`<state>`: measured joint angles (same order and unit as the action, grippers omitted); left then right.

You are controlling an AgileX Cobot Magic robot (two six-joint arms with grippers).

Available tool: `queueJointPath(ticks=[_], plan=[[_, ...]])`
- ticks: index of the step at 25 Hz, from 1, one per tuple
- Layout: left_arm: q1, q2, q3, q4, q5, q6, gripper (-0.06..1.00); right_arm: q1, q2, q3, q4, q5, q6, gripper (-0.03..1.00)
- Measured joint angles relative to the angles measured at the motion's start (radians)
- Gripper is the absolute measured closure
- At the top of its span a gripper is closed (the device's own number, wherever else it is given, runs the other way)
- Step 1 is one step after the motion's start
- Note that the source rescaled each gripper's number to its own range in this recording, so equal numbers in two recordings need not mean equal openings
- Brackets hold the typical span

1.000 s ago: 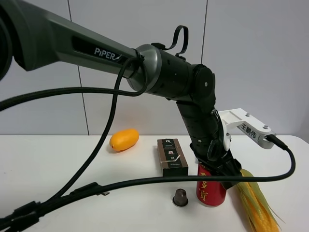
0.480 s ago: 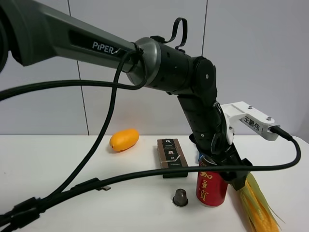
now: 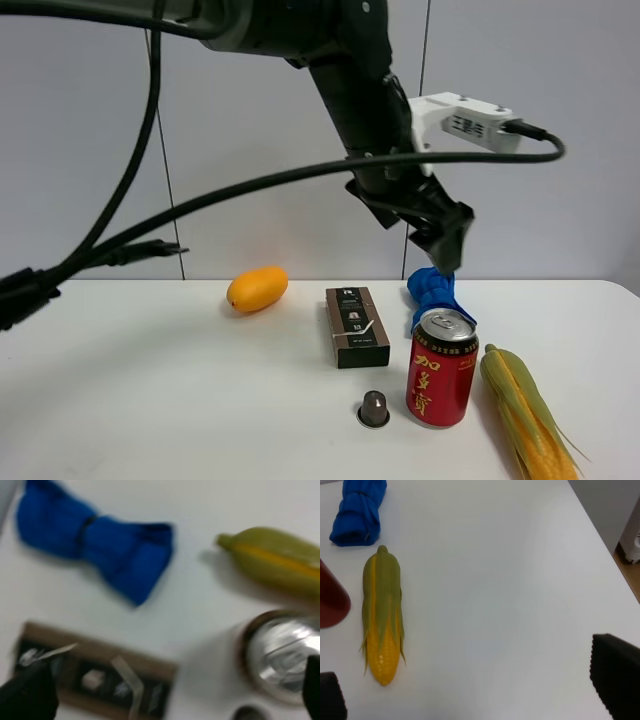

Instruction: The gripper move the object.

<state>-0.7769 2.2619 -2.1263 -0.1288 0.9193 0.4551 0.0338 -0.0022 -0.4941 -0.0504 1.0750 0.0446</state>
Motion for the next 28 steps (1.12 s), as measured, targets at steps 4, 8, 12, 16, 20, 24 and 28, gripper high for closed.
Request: queueJointPath(ticks=[4,8,12,16,20,24,28], plan=[[0.081,-0.052,0.0,0.066,0.043,-0.008,-0.04,0.0,0.0,0.0,0.0,0.0,0.0,-0.03],[0.177,-0.096,0.0,0.11,0.072,-0.039,-0.04,0.0,0.0,0.0,0.0,0.0,0.0,-0.03],[0.274,-0.12,0.0,0.129,0.133,-0.086,-0.04,0.0,0.0,0.0,0.0,0.0,0.0,-0.03],[0.344,-0.133,0.0,0.129,0.197,-0.112,-0.04,0.0,0.0,0.0,0.0,0.0,0.0,-0.03],[0.414,-0.134,0.0,0.129,0.239,-0.119,-0.04,0.0,0.0,0.0,0.0,0.0,0.0,-0.03],[0.469,-0.135,0.0,0.129,0.269,-0.127,-0.04,0.0,0.0,0.0,0.0,0.0,0.0,-0.03],[0.486,-0.159,0.031,0.135,0.27,-0.128,-0.04,0.0,0.0,0.0,0.0,0.0,0.0,-0.03]])
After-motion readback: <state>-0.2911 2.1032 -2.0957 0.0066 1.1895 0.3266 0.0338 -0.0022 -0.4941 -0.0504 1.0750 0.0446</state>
